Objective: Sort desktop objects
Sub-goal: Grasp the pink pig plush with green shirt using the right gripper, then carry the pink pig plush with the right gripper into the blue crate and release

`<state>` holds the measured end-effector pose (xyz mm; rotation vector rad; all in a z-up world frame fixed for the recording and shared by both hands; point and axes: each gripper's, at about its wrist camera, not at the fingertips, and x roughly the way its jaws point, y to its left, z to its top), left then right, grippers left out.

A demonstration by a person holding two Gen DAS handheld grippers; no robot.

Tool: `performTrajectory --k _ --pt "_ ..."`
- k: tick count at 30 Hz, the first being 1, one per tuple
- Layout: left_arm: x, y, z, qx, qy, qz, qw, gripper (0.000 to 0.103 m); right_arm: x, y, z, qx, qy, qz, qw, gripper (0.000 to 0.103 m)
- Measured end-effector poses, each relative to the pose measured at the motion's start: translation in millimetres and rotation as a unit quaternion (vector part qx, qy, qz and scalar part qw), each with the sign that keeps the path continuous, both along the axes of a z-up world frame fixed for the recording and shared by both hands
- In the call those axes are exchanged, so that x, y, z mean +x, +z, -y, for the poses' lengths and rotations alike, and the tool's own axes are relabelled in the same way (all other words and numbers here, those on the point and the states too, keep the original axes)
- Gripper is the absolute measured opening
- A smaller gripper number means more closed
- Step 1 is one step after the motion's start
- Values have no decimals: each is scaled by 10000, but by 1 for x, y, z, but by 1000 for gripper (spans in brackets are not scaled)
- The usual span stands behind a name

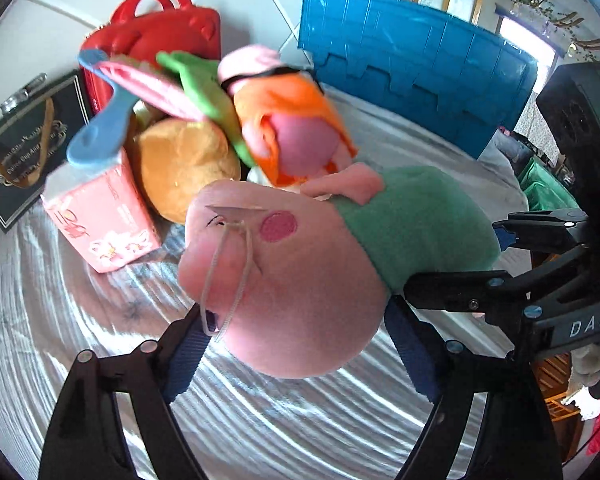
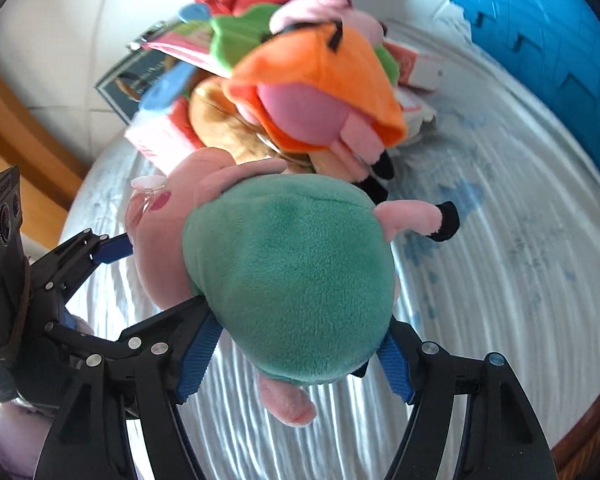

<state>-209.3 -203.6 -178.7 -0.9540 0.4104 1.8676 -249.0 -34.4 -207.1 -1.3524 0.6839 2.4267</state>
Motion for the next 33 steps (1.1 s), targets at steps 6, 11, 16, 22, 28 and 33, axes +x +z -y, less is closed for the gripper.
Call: performTrajectory --k 6,11,16,22,28,33 --pt "7 44 -5 205 183 -349 9990 85 4 43 -5 244 134 -382 9989 72" --pt "16 88 -22 440 341 -674 9962 85 19 86 -29 370 211 -846 9955 72" --pt "38 137 -72 715 576 -1110 9896 85 45 129 -69 643 337 -1400 9875 72" --pt "71 187 -171 1076 785 -1649 9773 85 91 190 -168 1096 566 -1986 9723 72" --pt "100 232 -309 1342 641 -1784 9726 85 149 239 -288 1421 328 -2141 9659 72" --pt "121 241 -418 1284 324 -1599 9782 85 199 249 -384 1408 -36 -2058 9684 72"
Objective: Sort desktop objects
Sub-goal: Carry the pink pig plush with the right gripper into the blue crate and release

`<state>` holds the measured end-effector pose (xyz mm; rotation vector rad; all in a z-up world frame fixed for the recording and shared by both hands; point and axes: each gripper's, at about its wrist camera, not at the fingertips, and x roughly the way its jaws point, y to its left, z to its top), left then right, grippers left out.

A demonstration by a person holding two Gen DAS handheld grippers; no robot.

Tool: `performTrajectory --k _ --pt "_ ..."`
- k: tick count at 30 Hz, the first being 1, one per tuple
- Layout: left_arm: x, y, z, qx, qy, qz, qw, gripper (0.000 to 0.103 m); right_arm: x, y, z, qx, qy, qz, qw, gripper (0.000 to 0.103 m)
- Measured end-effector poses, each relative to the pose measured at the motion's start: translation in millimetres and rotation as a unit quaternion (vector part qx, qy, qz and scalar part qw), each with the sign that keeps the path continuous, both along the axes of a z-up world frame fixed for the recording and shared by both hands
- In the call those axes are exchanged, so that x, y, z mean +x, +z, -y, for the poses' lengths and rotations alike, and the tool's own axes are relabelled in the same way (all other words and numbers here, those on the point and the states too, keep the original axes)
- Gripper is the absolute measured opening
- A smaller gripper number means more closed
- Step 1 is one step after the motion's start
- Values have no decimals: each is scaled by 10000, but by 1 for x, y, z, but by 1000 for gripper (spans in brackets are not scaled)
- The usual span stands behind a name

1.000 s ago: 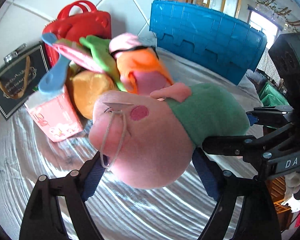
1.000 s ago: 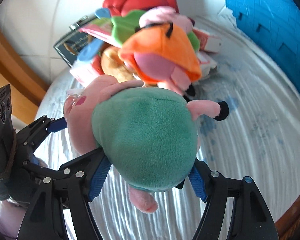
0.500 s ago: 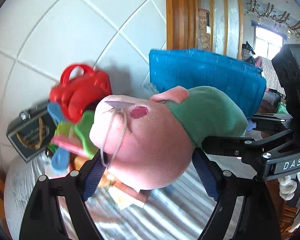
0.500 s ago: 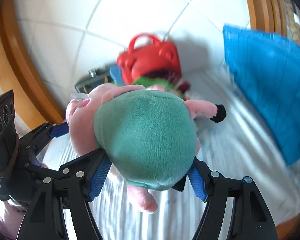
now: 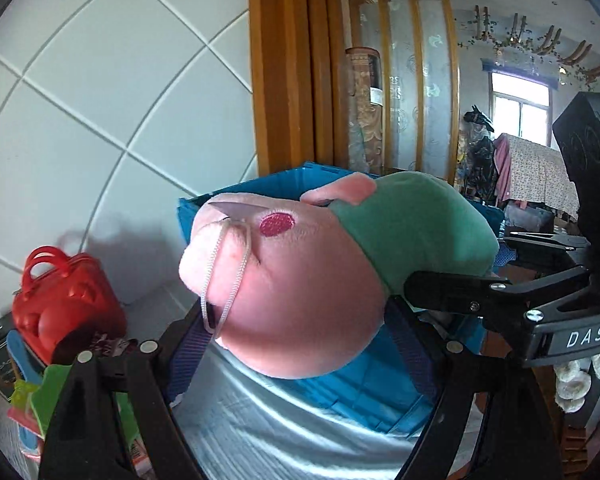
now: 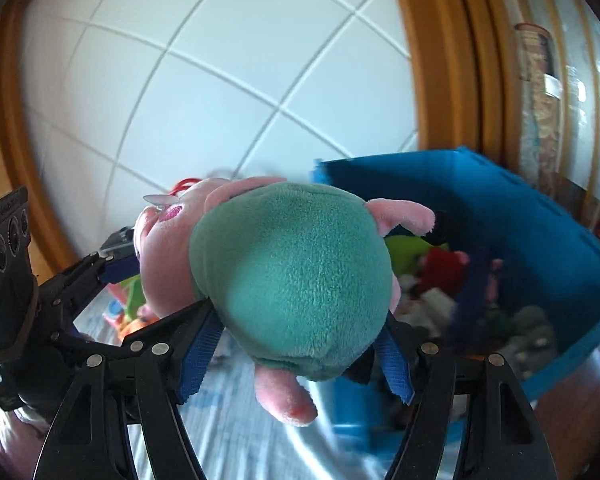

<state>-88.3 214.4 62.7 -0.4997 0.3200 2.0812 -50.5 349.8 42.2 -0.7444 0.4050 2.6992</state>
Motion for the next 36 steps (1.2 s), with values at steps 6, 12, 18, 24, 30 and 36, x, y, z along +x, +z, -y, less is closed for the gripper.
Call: performTrajectory --k 6,12,18,24,30,36 --pt "25 -6 -99 -463 -201 163 9986 85 40 -12 -83 -293 -317 102 9990 72" --pt "44 -12 -146 -799 -68 146 9967 85 73 -25 -138 -518 -741 36 9959 67" --pt "60 -7 -144 -750 223 -70 9969 85 90 -28 -149 -259 -969 -30 9950 82" --pt "66 -3 -94 -512 1061 -355 9924 96 97 -19 -124 131 -846 -414 9955 103" --pt "57 -20 -8 -446 2264 -320 9725 99 85 -9 -75 587 -632 -999 9912 103" --pt "28 -60 102 -542 3433 15 9377 99 60 1 -10 1037 -292 -1782 9781 103"
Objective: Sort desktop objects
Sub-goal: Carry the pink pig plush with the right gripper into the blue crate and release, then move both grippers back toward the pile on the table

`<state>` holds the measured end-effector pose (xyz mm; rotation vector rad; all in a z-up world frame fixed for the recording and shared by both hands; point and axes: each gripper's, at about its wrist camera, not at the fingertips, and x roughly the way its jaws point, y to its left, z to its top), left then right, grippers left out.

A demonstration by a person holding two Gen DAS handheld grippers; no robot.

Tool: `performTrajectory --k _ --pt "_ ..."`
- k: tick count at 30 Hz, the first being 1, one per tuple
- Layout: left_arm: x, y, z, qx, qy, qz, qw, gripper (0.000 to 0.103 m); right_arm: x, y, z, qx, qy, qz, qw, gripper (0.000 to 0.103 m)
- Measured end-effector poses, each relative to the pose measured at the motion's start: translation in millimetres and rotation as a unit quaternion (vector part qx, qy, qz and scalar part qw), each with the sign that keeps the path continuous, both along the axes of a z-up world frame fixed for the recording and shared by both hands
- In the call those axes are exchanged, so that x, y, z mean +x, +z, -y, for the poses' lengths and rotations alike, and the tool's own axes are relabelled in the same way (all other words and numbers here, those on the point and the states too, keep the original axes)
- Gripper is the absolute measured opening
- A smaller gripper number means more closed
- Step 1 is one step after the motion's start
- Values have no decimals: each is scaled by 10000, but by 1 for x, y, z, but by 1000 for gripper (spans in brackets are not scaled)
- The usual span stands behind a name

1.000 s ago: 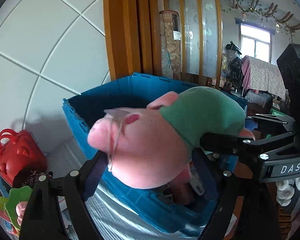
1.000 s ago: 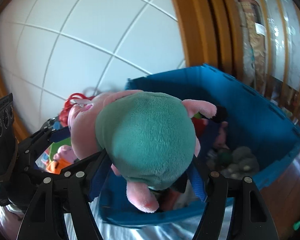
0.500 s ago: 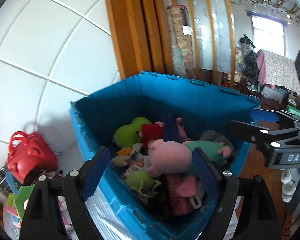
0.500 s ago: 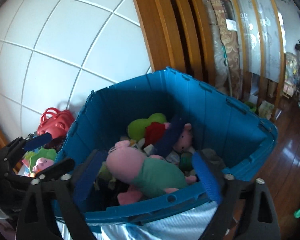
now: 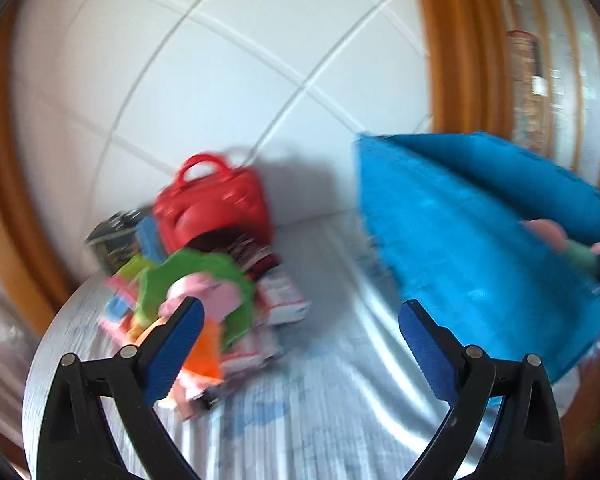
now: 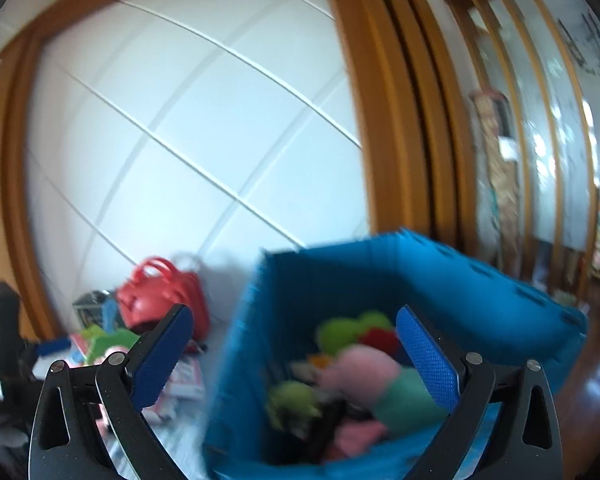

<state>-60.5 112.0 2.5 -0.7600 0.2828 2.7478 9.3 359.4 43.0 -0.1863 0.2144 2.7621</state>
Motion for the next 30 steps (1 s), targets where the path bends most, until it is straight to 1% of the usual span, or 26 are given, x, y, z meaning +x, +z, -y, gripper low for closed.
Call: performTrajectory --k 1,5,7,8,10,12,15,16,17,18,19,20,22,24,26,27,29,30 --pt "-7 -7 19 -7 209 70 9998 99 -11 0 11 -18 146 8 9999 103" --pt "-28 -38 93 -9 781 431 9960 99 -49 -6 51 -81 655 220 9976 103" --pt "-39 -56 128 21 1068 647 9922 99 -69 -13 74 -50 855 357 9957 103" --pt "-47 -65 144 48 1170 829 9897 99 -78 -17 81 -70 903 441 9949 103" --pt "-62 -89 176 108 1388 1250 9823 99 -99 -30 97 -174 1020 688 9923 103" --pt "-77 -116 203 59 1570 1733 9723 99 -121 -49 110 -324 1006 1025 9891 103" --pt "-90 -152 236 36 1772 2178 9598 99 -149 -81 125 -422 879 1666 9812 103" --pt "-94 -164 242 22 1807 2297 9563 97 -159 -95 129 -468 874 1919 9764 103" --pt "-98 -174 247 17 1855 2411 9526 92 -165 -106 131 -495 882 2103 9724 103" --pt "-102 -182 250 38 1869 2505 9499 90 -170 -119 132 -514 888 2294 9679 103" --pt "-105 -187 252 79 1884 2577 9477 89 -176 -130 133 -525 891 2470 9635 103" --pt "-108 -191 251 121 1879 2571 9479 89 -183 -143 131 -564 905 2652 9583 103" --pt "-111 -193 247 180 1866 2423 9519 89 -196 -166 125 -736 986 2956 9474 103" --pt "-115 -194 241 331 1848 2278 9554 89 -206 -180 121 -845 1072 3119 9403 103" --pt "-123 -199 230 517 1830 2271 9551 88 -215 -191 117 -908 1242 3295 9315 101" --pt "-127 -202 223 549 1784 2266 9559 81 -220 -194 116 -888 1323 3354 9285 99" --pt "-136 -210 208 465 1713 2327 9562 71 -234 -199 117 -834 1462 3461 9230 90" --pt "-141 -217 202 474 1644 2407 9554 64 -239 -201 115 -847 1506 3479 9215 90"
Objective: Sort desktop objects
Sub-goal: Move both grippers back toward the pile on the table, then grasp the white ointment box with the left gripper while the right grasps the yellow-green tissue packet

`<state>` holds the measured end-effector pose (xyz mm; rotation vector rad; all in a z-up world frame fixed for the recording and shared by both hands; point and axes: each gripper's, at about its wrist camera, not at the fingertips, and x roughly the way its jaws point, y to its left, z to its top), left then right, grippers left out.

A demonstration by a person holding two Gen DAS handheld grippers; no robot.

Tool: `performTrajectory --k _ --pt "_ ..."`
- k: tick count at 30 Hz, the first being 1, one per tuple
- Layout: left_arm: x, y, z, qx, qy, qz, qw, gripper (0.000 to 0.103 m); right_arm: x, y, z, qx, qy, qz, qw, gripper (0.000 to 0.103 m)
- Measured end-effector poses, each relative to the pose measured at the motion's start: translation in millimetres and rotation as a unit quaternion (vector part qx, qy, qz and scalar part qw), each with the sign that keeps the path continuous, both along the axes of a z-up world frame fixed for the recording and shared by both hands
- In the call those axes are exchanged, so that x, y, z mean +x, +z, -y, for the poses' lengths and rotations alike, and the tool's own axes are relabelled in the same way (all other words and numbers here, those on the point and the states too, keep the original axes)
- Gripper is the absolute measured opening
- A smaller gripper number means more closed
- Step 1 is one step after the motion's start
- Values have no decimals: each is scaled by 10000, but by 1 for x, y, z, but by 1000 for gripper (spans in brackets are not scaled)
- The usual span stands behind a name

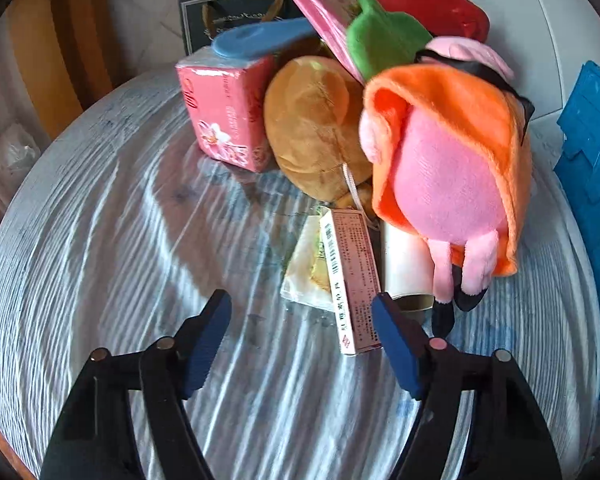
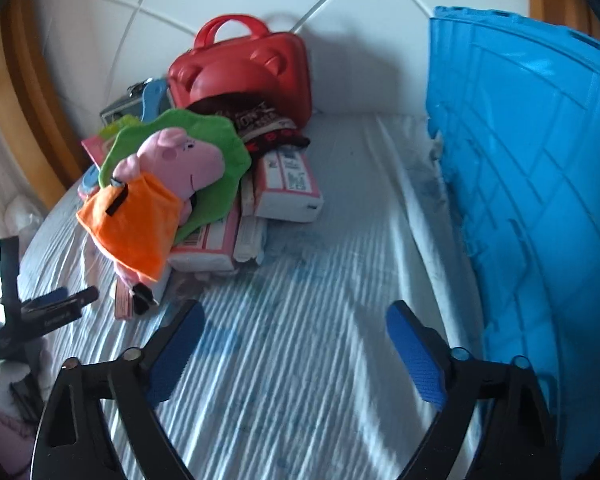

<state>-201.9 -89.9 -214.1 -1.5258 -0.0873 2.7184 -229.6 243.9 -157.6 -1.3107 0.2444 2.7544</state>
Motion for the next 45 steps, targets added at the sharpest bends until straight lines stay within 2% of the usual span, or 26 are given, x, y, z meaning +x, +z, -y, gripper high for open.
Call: performTrajectory --k 2,6,11,12,14,15,16,19,23,27,31,32,37,42,45 --pt "-8 -11 -8 72 2 131 9999 60 -13 -2 -2 -87 73 26 9999 90" --pt "-21 -26 -17 165 -34 223 9996 59 -31 -9 -2 -148 174 88 9997 90" --pt "-38 -33 -25 0 -151 253 9996 54 -49 -29 4 -319 253 315 9987 91" --pt "-41 -35 -25 1 -186 271 9995 45 -52 -33 7 -375 277 359 9983 91" --pt "-40 -33 -21 -50 -166 262 9995 35 -57 -39 14 -431 324 440 9976 92" --pt "-38 -28 -16 24 -120 195 9997 24 -59 -41 18 -441 375 476 9972 92" --pt "-35 -25 -10 67 -58 172 9998 20 -60 -42 23 -447 440 503 9968 92" --pt "-22 -20 13 -63 101 173 9998 19 -65 -47 42 -463 685 609 9947 89" --pt "-2 -27 46 -190 342 332 9987 19 -74 -60 78 -759 979 814 9890 76" --pt "14 -27 70 -113 467 291 9984 19 -77 -64 126 -863 1361 844 9833 73" --pt "17 -23 88 -8 376 229 9990 19 -78 -62 168 -976 1640 794 9784 56" --pt "18 -23 97 21 361 204 9991 19 -81 -63 179 -1011 1706 820 9767 55" --pt "3 -17 136 -10 373 143 9992 19 -100 -70 230 -1001 1948 965 9709 55" --pt "10 -23 170 128 486 92 9987 19 -126 -96 282 -1100 2012 1284 9648 56" --pt "8 -30 172 224 411 195 9987 19 -142 -114 311 -975 2015 1451 9638 61"
